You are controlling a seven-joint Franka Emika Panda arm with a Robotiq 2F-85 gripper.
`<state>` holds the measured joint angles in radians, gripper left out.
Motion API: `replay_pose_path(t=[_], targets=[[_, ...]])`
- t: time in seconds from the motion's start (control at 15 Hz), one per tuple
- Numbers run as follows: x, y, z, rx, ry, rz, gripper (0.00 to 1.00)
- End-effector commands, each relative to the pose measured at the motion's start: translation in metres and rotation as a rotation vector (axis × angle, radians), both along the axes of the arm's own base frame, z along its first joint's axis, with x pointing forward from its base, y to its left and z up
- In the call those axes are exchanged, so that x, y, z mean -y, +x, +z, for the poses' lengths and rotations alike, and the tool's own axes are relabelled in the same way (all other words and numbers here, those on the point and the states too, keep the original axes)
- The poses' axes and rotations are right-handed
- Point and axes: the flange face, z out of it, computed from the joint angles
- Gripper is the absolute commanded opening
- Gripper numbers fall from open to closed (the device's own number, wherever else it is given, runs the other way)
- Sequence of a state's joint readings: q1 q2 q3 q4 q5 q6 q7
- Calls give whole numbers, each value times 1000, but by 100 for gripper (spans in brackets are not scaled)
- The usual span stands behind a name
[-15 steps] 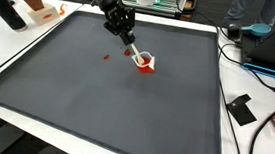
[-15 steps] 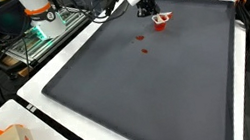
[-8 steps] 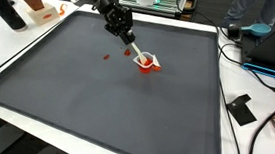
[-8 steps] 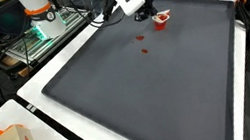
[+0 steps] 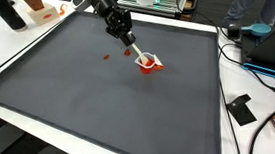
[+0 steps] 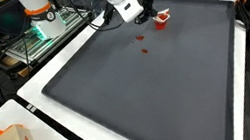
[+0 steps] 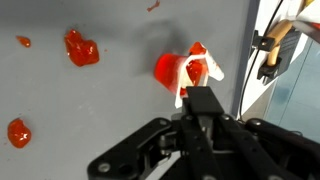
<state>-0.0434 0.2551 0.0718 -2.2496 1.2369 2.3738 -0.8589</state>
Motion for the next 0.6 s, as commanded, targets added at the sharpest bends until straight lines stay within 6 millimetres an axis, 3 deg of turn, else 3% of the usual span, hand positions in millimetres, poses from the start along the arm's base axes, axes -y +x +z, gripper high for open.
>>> replay_pose_path(t=[0.0, 0.53], targets=[[2, 1, -7, 11, 43, -9, 3], [6, 4, -14, 17, 92, -63, 3]])
